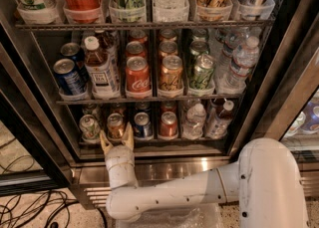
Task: Pick orange can from bottom shelf of fridge
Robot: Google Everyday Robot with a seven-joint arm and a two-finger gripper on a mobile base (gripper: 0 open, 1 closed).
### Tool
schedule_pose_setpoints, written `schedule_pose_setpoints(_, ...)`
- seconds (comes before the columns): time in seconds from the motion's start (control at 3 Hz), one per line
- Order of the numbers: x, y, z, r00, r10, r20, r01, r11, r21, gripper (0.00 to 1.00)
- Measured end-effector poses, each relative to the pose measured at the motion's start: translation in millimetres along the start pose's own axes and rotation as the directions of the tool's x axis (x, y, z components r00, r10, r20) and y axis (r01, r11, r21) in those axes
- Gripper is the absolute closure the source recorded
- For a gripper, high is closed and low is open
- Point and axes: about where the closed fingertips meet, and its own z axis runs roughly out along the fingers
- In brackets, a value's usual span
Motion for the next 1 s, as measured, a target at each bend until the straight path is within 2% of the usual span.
schedule_pose_setpoints(0.33,1.7,-0.9,4.0,1.000,0.006,-0.008,-0.006,1.0000,0.001,0.33)
schedule_pose_setpoints(1.0,-1.9,-7.1,16.8,0.998,0.057,-0.020,-0.057,0.9983,0.009,0.33)
